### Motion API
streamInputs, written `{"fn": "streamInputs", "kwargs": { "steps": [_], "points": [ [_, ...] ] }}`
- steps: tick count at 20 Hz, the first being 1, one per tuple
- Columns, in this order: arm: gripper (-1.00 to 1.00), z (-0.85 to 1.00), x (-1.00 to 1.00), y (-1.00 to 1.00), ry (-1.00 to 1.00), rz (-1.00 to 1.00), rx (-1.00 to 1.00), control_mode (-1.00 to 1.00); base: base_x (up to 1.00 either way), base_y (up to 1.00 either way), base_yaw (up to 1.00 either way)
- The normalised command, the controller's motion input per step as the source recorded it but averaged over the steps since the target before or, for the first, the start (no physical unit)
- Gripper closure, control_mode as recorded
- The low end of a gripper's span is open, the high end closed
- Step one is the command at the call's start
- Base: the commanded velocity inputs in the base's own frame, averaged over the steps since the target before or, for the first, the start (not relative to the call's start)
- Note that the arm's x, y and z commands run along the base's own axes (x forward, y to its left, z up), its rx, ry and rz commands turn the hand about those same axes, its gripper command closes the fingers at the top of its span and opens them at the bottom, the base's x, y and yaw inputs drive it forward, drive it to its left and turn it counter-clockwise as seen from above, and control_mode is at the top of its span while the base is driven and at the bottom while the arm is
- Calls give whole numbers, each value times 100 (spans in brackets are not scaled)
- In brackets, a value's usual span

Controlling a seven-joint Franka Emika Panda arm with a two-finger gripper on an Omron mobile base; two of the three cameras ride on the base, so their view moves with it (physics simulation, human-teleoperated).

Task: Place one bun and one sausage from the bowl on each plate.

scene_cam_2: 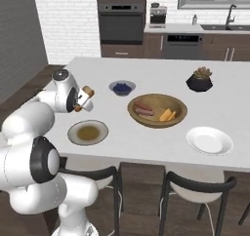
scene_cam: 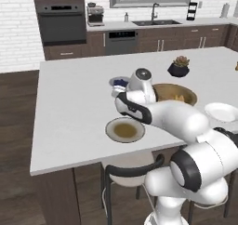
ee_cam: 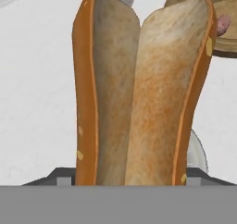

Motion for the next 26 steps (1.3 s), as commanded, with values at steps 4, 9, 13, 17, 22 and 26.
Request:
{"fn": "streamInputs", "kwargs": {
  "steps": [4, 9, 13, 17, 22, 26],
  "points": [
    [100, -5, 11, -3, 2, 0, 0, -100, 36, 0, -8],
    [100, -62, 25, -3, 26, 0, 0, -100, 0, 0, 0],
    [100, -84, 5, 19, 33, 0, 1, -100, 0, 0, 0],
    [100, -98, 0, 5, 31, 0, 0, -100, 0, 0, 0],
    [-100, -61, 23, 0, 8, 0, 0, -100, 0, 0, 0],
    [-100, -9, 4, 0, 3, 0, 0, -100, 0, 0, 0]
  ]
}}
